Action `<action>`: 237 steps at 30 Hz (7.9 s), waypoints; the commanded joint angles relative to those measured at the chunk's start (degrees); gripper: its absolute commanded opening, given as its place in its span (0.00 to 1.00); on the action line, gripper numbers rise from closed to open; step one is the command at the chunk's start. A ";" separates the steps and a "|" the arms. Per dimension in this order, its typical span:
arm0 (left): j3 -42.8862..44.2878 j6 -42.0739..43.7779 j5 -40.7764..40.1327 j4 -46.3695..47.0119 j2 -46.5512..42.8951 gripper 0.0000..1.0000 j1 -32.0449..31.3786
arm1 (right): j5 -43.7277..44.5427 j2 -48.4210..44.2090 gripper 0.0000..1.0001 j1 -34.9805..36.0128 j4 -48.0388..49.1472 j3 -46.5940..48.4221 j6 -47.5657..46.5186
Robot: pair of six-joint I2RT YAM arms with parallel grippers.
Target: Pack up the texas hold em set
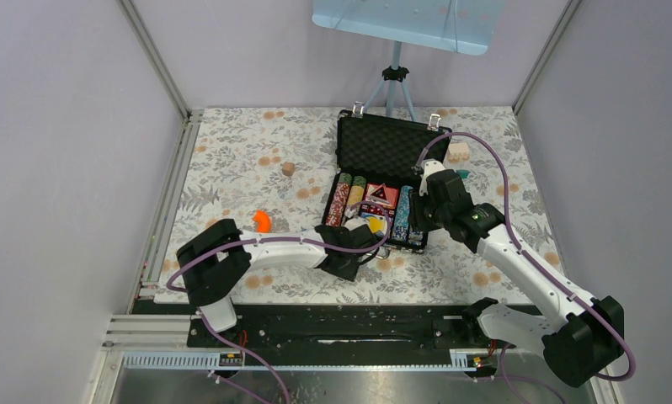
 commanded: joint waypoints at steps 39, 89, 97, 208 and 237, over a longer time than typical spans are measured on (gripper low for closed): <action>-5.94 1.71 -0.73 -0.29 -9.70 0.62 3.82 | 1.85 0.56 0.38 -0.32 2.96 -0.45 12.94; -10.37 2.36 1.91 -0.52 -5.77 0.49 5.78 | 1.68 2.86 0.38 -0.32 2.89 -0.36 12.41; -11.07 2.44 1.90 -1.08 -6.80 0.48 5.70 | 1.62 3.21 0.38 -0.27 2.90 -0.08 12.50; 12.42 9.85 -5.23 -10.17 -14.47 0.33 1.82 | -56.88 30.64 0.39 5.52 44.80 -4.47 38.97; 12.26 9.74 -8.26 -10.20 -15.46 0.34 1.65 | -54.57 29.53 0.00 6.09 41.05 -4.07 37.28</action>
